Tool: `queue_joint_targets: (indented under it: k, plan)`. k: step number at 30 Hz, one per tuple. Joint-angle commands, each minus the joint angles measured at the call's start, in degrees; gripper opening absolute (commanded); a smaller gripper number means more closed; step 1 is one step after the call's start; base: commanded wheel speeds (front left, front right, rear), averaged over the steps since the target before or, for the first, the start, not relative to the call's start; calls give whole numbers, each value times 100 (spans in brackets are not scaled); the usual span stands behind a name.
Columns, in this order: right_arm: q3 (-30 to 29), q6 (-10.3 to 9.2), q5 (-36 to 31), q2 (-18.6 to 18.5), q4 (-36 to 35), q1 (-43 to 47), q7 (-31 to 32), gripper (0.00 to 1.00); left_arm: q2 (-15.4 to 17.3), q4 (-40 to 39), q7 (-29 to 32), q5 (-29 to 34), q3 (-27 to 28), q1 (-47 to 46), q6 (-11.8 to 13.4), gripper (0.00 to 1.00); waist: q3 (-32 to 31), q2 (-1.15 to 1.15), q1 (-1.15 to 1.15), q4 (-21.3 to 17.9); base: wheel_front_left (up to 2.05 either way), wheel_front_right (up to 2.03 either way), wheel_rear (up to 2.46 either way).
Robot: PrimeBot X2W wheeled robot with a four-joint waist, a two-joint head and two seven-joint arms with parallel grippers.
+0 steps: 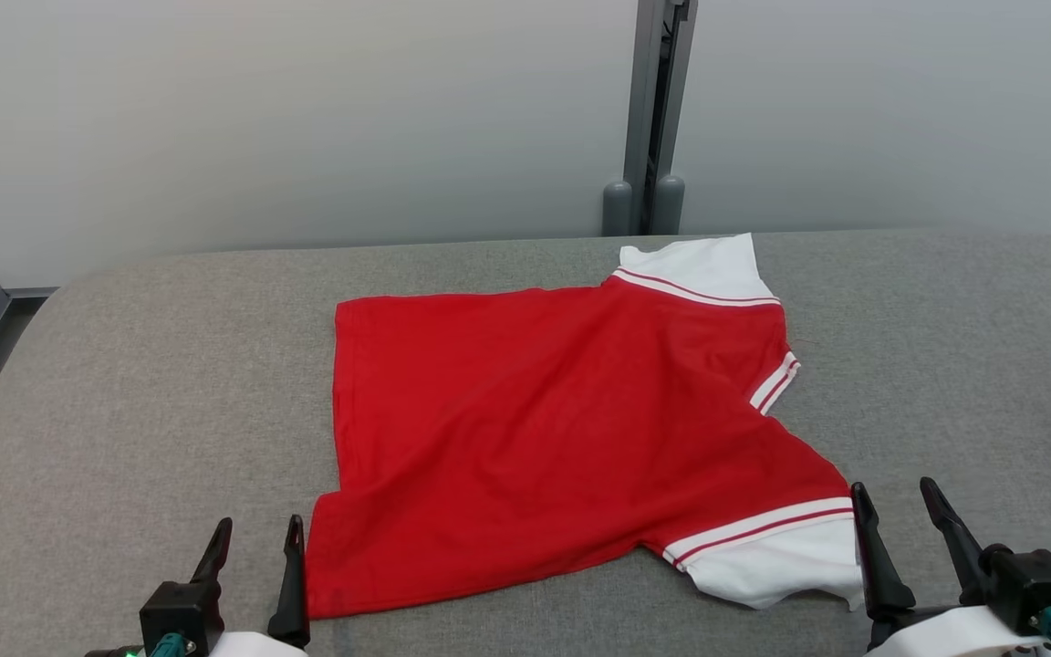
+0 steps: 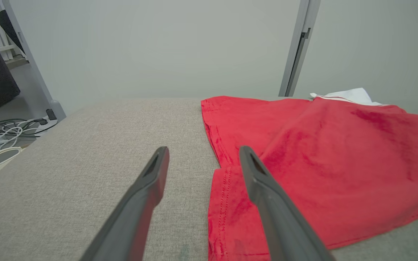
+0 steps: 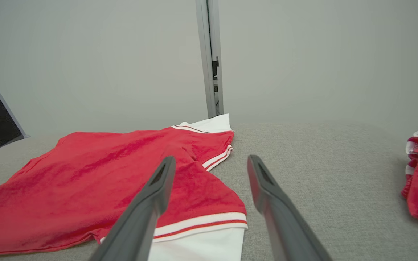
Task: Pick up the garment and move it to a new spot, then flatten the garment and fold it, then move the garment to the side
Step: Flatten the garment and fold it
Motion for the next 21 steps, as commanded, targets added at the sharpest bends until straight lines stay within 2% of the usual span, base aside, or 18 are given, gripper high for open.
queue_joint_targets:
  k: [1, 8, 21]
  plan:
    - [-29, 1, -67, -26, -87, 63, 3, 100, 17, -75, -9, 82, 57, 76, 32, 100, -22, 0, 0, -27, 0, 0, 0]
    - [44, 1, -117, -25, -243, 107, 3, 100, 7, -258, -9, 165, 150, 183, 88, 100, -91, 0, 0, -56, 0, 0, 0]
    - [131, 1, -47, -26, -72, 88, 3, 100, 2, -58, -9, -178, -72, 136, 105, 100, 70, 0, 0, -37, 0, 0, 0]
